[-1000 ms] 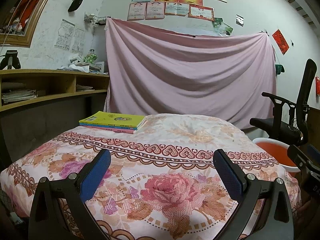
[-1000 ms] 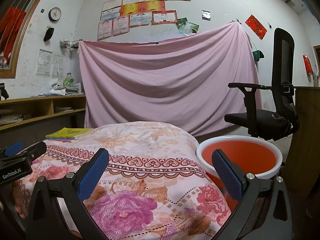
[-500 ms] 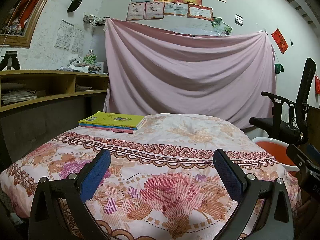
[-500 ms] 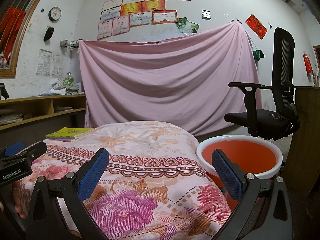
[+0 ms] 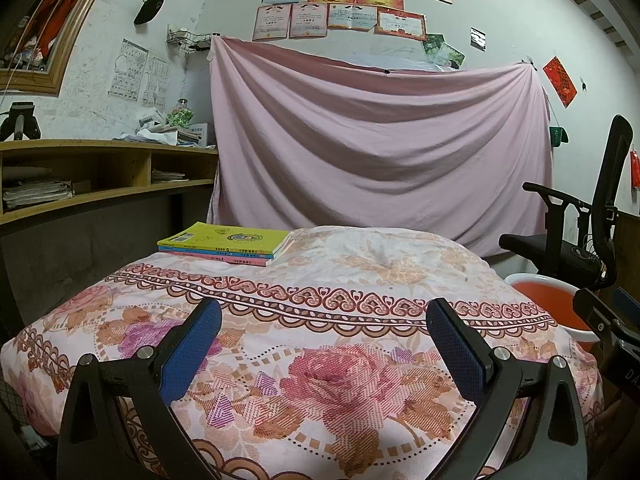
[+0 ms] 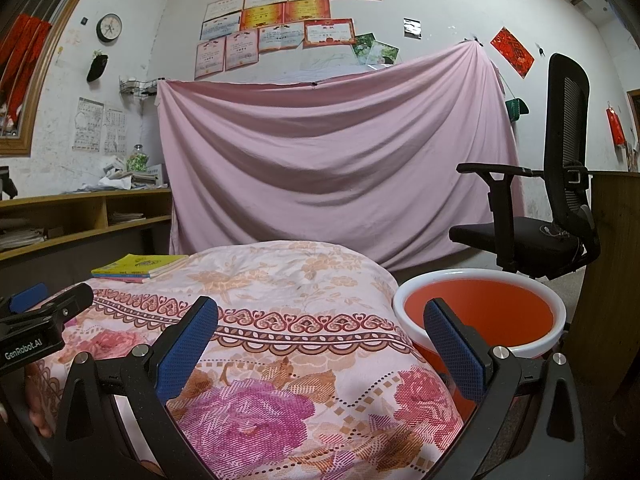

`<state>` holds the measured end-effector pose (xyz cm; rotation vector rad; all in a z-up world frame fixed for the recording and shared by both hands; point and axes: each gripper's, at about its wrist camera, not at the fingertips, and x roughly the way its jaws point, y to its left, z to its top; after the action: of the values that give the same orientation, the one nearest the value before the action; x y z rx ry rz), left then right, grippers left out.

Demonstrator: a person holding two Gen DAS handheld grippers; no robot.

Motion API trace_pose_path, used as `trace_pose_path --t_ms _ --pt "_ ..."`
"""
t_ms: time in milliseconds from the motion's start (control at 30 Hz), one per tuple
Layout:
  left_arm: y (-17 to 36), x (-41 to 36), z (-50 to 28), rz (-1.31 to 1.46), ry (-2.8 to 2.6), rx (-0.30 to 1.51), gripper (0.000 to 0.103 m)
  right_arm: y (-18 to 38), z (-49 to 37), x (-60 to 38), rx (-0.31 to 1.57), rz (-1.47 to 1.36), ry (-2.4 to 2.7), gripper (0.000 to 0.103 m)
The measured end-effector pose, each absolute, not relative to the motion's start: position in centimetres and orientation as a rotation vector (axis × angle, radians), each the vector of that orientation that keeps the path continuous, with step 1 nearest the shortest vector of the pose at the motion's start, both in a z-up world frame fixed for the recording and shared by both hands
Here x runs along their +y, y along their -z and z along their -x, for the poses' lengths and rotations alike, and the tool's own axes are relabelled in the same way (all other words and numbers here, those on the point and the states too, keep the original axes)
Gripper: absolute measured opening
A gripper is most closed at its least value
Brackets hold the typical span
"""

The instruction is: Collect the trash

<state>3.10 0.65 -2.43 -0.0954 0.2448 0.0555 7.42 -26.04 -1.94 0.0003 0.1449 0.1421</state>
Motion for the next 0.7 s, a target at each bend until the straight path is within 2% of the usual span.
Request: trace_pose_path --t_ms 700 --pt "2.43 0.61 -3.23 0.093 -0.052 0.247 0.100 2.00 -7.30 -25.88 0.148 -0.002 -0.142 0.103"
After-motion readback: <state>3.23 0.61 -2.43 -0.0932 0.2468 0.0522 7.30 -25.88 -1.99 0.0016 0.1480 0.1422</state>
